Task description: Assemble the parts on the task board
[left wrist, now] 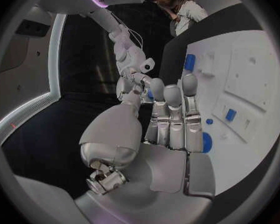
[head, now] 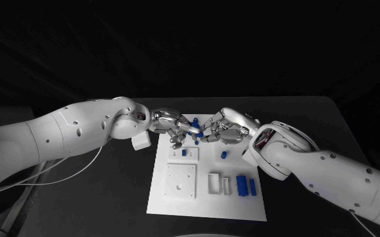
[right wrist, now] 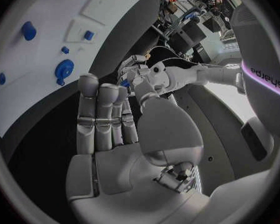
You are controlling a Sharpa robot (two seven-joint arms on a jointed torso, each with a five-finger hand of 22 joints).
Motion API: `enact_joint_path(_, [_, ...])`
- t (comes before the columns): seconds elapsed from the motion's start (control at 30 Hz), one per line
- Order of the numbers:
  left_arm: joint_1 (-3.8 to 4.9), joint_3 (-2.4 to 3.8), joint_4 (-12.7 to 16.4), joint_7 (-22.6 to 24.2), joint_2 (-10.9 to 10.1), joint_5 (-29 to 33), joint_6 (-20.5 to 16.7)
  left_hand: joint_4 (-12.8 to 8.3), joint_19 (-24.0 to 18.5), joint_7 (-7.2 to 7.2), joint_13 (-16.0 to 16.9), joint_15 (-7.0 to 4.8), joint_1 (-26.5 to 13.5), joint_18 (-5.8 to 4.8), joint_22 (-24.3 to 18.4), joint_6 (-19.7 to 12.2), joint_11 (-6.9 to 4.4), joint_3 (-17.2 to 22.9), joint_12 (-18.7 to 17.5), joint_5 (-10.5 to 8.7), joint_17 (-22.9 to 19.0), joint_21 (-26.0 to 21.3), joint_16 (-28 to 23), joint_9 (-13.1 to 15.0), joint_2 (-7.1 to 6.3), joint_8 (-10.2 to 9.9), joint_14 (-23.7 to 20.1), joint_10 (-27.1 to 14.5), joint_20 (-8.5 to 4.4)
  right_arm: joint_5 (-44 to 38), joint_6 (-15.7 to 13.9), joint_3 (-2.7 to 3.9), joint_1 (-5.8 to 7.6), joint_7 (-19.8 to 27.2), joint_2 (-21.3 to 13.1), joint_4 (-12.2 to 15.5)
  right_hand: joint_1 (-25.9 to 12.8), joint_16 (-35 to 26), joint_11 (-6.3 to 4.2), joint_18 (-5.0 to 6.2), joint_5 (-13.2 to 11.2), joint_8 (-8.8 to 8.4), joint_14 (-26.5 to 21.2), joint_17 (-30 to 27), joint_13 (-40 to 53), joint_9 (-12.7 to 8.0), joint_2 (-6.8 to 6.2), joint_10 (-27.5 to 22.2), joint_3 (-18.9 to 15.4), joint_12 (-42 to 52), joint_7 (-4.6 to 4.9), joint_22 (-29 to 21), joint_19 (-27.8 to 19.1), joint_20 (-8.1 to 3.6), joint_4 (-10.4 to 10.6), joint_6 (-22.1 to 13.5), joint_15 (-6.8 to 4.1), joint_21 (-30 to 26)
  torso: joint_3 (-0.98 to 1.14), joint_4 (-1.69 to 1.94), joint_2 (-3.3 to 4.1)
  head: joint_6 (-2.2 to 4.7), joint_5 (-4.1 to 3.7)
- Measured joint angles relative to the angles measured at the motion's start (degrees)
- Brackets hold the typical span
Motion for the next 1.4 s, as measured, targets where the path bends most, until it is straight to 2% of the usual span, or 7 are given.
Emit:
enact_joint_path(0.33, [0.00,0.00,0.0,-0.3,0.1,0.0,0.0,-0.6,0.0,0.16,-0.1,0.20,0.3,0.01,0.0,-0.2,0.20,0.6,0.2,0.00,-0.1,0.0,0.2,-1.5,1.52,0.0,-0.2,-0.2,0.00,0.2,-1.4,0.00,-0.01,-0.4,0.0,0.2,-0.5,0.0,-0.20,0.00,-0.2,0.00,0.2,0.3,0.2,0.0,-0.46,0.2,0.0,-0.3,0.01,0.0,0.2,-0.21,0.0,0.0,-0.20,0.0,0.00,0.00,0.01,0.04,-0.19])
enact_joint_path(0.43, [0.00,0.00,0.0,-0.3,0.1,-0.1,0.0,-0.6,0.0,0.33,-0.1,0.20,0.5,0.00,0.0,-0.3,0.20,0.6,0.2,0.00,-0.1,0.0,0.2,-3.5,1.94,-1.2,-0.2,-0.2,0.00,0.3,-1.6,0.00,-0.01,-0.4,0.0,0.3,-0.4,0.0,-0.20,0.00,-0.2,0.00,0.2,0.3,0.2,0.0,-0.46,0.2,0.0,-0.3,0.02,0.0,0.2,-0.21,0.0,0.0,-0.20,0.0,0.00,0.00,0.01,0.04,-0.23])
enact_joint_path(0.67, [0.00,0.00,-0.1,-0.3,0.2,-0.1,-0.3,-0.6,-0.2,0.53,-0.5,0.42,0.1,0.00,0.0,-0.1,0.61,0.6,0.2,0.00,-0.3,-0.3,0.2,-6.3,3.07,-1.2,-0.4,-0.6,0.20,0.5,-1.6,0.00,-0.01,-0.6,0.0,0.5,-0.5,0.0,-0.19,0.00,-0.2,-0.01,0.2,0.4,0.2,0.0,-0.54,0.2,0.2,-0.3,0.02,0.0,0.2,-0.21,0.2,0.0,-0.20,0.0,-0.02,0.00,0.00,0.08,-0.26])
enact_joint_path(0.77, [0.00,0.00,-0.2,-0.3,0.3,0.0,-0.5,0.1,-0.2,0.73,-0.5,0.42,-0.7,0.00,0.0,-0.3,0.61,0.2,0.2,0.00,-0.3,-0.3,0.2,-6.6,3.82,-1.2,-0.4,-0.6,0.20,0.5,-1.5,0.00,-0.01,-0.7,0.0,0.5,-0.6,0.0,-0.19,-0.01,-0.2,-0.01,0.2,0.4,0.3,0.0,-0.61,0.2,0.2,-0.3,0.04,0.0,0.2,-0.21,0.2,0.0,-0.20,0.0,-0.02,0.00,0.00,0.08,-0.26])
enact_joint_path(0.83, [-0.01,-0.01,-0.3,-0.2,0.4,0.1,-0.7,0.7,-0.2,0.73,-0.6,0.63,-1.6,0.00,0.0,-0.3,0.61,0.0,0.2,0.00,-0.3,-0.3,0.2,-6.8,3.84,-1.2,-0.6,-0.6,0.20,0.6,-1.4,0.00,-0.01,-0.7,0.0,0.5,-0.6,0.0,-0.19,0.00,-0.2,-0.01,0.2,0.4,0.3,0.0,-0.61,0.2,0.2,-0.3,0.05,0.0,0.2,-0.21,0.2,0.0,-0.20,0.0,-0.02,-0.01,0.00,0.07,-0.26])
enact_joint_path(1.1, [-0.27,-0.01,-0.4,-0.1,0.7,0.6,-0.8,0.7,-0.2,0.73,-0.6,0.63,-2.0,0.00,0.0,-0.3,0.61,0.7,0.2,0.00,-0.3,-0.6,0.2,-6.9,4.30,-0.6,-0.6,-0.6,0.20,0.6,-0.9,0.00,-0.01,-1.1,0.1,0.4,-0.6,0.0,-0.19,0.00,-0.2,-0.03,0.2,0.5,0.3,0.0,-0.61,0.2,0.2,-0.5,0.07,0.0,0.2,-0.20,0.2,-0.1,-0.20,0.0,-0.02,-0.01,0.00,-0.02,-0.30])
enact_joint_path(1.4, [-0.51,-0.02,-0.5,0.0,0.8,1.0,-0.6,-2.9,-0.2,0.31,-0.7,0.63,1.1,0.00,0.0,-0.7,0.40,4.1,0.2,0.00,-0.3,-0.6,0.2,-5.8,8.02,1.2,-0.6,-0.8,0.20,0.6,-0.4,-0.02,-0.03,-1.5,0.1,0.2,-0.6,0.0,-0.19,0.00,-0.2,-0.24,0.2,0.5,0.4,0.0,-0.61,0.2,0.2,-0.5,-0.15,0.0,0.2,-0.20,0.2,0.0,-0.20,0.0,-0.01,-0.01,0.00,-0.08,-0.41])
